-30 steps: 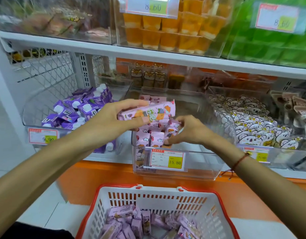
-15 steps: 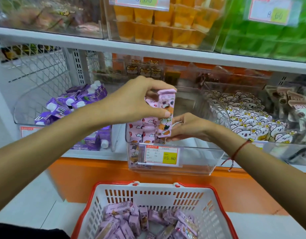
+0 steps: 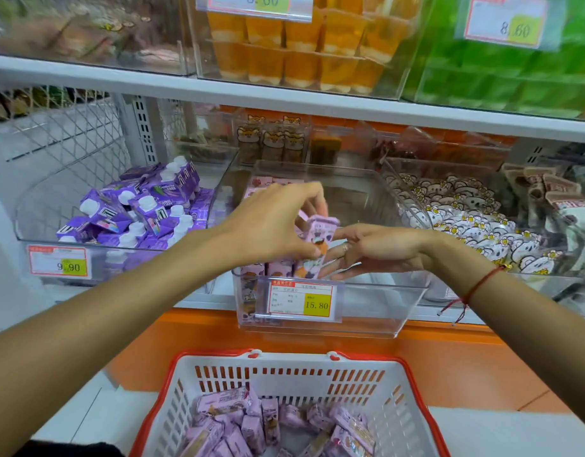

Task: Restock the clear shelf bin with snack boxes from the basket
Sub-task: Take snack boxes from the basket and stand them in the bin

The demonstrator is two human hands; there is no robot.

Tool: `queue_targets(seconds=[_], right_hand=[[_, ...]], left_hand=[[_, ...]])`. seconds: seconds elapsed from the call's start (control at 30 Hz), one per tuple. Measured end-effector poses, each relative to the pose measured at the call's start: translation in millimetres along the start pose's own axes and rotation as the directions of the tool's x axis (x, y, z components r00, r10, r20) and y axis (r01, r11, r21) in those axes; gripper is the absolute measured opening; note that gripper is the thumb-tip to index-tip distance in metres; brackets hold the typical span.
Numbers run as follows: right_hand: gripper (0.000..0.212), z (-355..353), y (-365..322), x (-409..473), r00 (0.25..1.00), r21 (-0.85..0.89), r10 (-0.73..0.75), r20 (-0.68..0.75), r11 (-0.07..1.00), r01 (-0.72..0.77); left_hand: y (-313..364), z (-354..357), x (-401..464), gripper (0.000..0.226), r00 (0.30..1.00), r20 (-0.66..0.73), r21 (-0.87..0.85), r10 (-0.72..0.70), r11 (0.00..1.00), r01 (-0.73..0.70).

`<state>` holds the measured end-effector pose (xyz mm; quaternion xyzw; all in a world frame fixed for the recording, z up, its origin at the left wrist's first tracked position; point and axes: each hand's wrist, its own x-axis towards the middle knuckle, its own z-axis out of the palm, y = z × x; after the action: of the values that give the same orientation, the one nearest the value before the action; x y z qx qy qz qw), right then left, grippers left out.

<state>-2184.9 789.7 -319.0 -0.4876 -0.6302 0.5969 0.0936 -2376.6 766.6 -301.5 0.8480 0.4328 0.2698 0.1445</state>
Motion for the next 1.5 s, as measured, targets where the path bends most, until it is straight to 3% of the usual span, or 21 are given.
queue_targets(seconds=[0.07,0.13,0.23,0.3,0.37,0.47,0.63,0.73,0.87,0.97,1.07,1.17,1.27,1.33,1.4,1.43,1.5], right_hand=[[0.046,-3,-3,-4,1.0,-0.01,-0.01,0.017,1.0,0.011],[0.036,-2,-6,-8,0.999,-0.07,-0.037,0.026,0.997,0.039],[0.034,16,-7,-5,0.983,-0.253,-0.105,-0.149,0.965,0.065],[0.034,31,-6,2,0.909,-0.445,-0.265,-0.323,0.89,0.101],[0.033,38,-5,4,0.837,-0.546,-0.383,-0.391,0.829,0.125],[0.029,40,-4,1,0.852,-0.431,-0.363,-0.376,0.883,0.186],[0.022,41,2,-4,0.845,-0.452,-0.388,-0.367,0.869,0.203],[0.026,46,3,-5,0.829,-0.482,-0.424,-0.364,0.848,0.222],[0.024,46,2,-5,0.836,-0.521,-0.455,-0.306,0.815,0.253],[0.022,40,0,-9,0.84,-0.41,-0.44,-0.317,0.862,0.297],[0.02,28,0,-21,0.779,-0.314,-0.491,-0.39,0.866,0.388],[0.021,11,2,-32,0.736,-0.031,-0.425,-0.527,0.875,0.483],[0.02,5,6,-38,0.781,0.341,-0.314,-0.54,0.766,0.544],[0.021,4,8,-41,0.819,0.465,-0.264,-0.509,0.717,0.52],[0.031,3,12,-43,0.838,0.349,-0.241,-0.489,0.826,0.442],[0.039,0,13,-44,0.823,0.166,-0.257,-0.506,0.908,0.385],[0.053,-3,12,-46,0.79,-0.186,-0.339,-0.511,0.941,0.283]], left_hand=[[-9,7,-6,0.039,1.0,-0.012,0.252,-0.005,0.968,0.008],[-17,12,-12,0.038,1.0,-0.013,0.367,0.006,0.93,-0.001],[-28,15,-21,0.039,1.0,-0.02,0.351,0.001,0.936,0.006],[-31,17,-29,0.045,0.997,-0.082,0.346,0.012,0.938,0.017],[-32,18,-38,0.049,0.987,-0.155,0.325,0.034,0.946,0.018],[-33,14,-51,0.038,0.983,-0.174,0.302,0.058,0.953,-0.003],[-29,-1,-59,0.012,0.979,-0.13,0.425,0.155,0.901,-0.086],[-29,-5,-64,0.016,0.955,-0.226,0.428,0.191,0.901,-0.078],[-29,-5,-65,0.019,0.946,-0.29,0.274,0.144,0.96,-0.062],[-23,1,-61,0.021,0.949,-0.269,0.213,0.165,0.971,-0.108],[-20,6,-56,0.038,0.954,-0.262,0.197,0.144,0.976,-0.093],[-14,10,-44,0.062,0.973,-0.212,0.153,0.088,0.987,-0.056],[-6,15,-32,0.047,0.977,-0.213,-0.038,0.021,0.999,-0.03],[-4,13,-27,0.034,0.971,-0.236,-0.213,-0.023,0.977,-0.029],[-5,6,-22,0.036,0.97,-0.234,-0.322,-0.06,0.947,-0.019],[-5,1,-19,0.041,0.974,-0.215,-0.34,-0.074,0.94,-0.004],[-2,-11,-13,0.048,0.99,-0.12,-0.292,-0.068,0.956,0.03]])
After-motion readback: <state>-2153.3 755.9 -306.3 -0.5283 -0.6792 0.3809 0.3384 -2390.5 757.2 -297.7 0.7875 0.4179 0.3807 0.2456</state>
